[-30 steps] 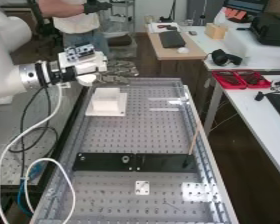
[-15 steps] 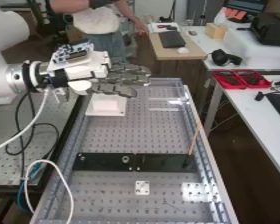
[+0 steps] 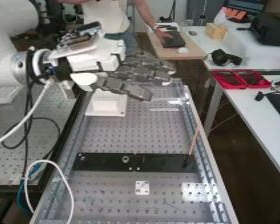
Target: Grab the larger nut and place it in the white container
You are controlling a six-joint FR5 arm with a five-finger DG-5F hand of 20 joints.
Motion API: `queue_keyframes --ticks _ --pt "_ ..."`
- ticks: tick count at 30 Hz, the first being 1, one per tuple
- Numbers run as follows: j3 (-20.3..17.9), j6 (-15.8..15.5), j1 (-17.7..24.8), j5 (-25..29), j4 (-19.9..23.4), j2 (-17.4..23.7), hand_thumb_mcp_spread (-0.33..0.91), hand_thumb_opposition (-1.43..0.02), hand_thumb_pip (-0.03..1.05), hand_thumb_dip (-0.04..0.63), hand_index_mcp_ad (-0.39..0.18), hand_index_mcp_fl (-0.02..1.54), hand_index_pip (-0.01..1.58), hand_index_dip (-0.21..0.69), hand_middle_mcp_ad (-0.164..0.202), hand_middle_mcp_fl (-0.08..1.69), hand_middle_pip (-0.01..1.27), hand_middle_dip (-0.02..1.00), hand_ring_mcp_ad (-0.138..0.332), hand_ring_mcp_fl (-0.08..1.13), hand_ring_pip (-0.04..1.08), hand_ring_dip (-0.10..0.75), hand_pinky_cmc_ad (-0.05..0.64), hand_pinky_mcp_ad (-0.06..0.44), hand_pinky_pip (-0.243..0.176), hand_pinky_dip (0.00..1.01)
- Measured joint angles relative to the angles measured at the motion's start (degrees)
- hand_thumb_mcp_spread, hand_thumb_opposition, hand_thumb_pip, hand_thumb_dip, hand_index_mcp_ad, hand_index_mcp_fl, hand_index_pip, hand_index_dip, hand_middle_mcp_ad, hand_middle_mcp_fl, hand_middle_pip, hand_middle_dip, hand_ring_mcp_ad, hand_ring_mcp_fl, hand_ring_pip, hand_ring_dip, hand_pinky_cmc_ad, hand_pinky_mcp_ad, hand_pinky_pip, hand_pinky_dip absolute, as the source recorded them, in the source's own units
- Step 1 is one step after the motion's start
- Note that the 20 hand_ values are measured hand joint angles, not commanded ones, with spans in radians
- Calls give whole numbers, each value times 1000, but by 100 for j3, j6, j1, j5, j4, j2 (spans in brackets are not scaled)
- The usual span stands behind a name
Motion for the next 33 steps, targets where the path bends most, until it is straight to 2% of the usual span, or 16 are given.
queue_keyframes --ticks 5,11,21,28,33 --pt "304 -119 -2 96 -358 -74 253 -771 651 188 -117 3 627 12 35 47 126 253 159 -3 91 103 326 248 -79 520" --pt "469 -251 16 127 -490 -133 239 -771 651 188 -117 7 609 12 35 89 126 253 162 -3 87 103 326 251 -79 518" --pt "540 -305 40 129 -627 -142 239 -771 654 188 -117 3 613 12 35 89 126 253 162 -3 87 103 326 265 -79 522" --pt "603 -371 6 95 -1052 -144 239 -771 654 188 -113 7 613 9 35 87 126 253 162 0 87 103 326 265 -79 522" --pt "561 -446 6 86 -1050 -27 239 -771 654 188 -113 5 595 12 35 105 126 253 159 -3 87 103 326 265 -79 524"
